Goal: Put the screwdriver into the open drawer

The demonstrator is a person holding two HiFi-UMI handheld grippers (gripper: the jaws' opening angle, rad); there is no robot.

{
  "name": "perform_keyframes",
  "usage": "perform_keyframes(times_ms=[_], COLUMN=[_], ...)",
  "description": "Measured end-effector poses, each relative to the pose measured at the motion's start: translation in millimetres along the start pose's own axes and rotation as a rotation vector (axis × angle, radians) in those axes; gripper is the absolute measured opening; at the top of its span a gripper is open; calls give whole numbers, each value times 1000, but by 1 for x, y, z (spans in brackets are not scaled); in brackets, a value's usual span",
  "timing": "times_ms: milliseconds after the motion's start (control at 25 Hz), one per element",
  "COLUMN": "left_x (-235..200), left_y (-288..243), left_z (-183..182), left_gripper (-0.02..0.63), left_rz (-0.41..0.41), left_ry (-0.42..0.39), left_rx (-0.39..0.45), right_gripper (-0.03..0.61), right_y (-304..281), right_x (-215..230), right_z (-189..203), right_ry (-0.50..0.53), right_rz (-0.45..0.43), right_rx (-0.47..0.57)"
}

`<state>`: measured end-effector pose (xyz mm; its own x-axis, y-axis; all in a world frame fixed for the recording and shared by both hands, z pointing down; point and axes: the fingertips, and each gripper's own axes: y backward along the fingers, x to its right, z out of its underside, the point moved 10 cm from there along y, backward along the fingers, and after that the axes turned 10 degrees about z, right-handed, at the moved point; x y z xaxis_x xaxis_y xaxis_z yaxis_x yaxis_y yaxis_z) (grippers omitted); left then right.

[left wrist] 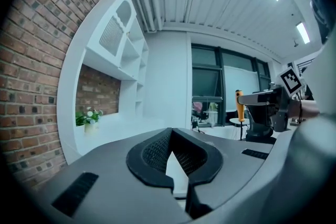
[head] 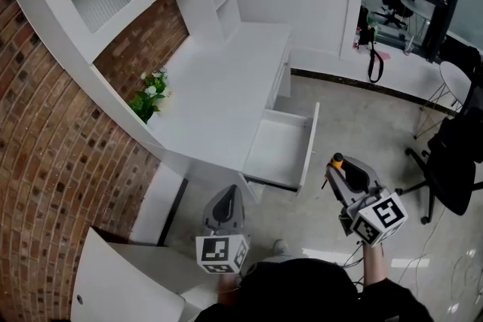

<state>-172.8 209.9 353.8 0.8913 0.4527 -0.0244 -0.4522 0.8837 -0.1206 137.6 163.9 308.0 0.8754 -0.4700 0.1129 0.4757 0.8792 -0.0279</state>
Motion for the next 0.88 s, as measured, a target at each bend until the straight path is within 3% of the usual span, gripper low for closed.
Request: perform_keyframes(times_ms=[480,880], left_x=[-18,-25], left_y=[-61,-116], left_z=[12,28], left_gripper=[8,8], left_rz=[95,104], left_ry=[30,104], left_rx=[-72,-164], right_gripper=[112,112], right_y=[-41,-102], right_x=[20,57], right_z=[20,35], right_ry=[-21,-87], right_rz=[27,6], right_rx=[-67,-149])
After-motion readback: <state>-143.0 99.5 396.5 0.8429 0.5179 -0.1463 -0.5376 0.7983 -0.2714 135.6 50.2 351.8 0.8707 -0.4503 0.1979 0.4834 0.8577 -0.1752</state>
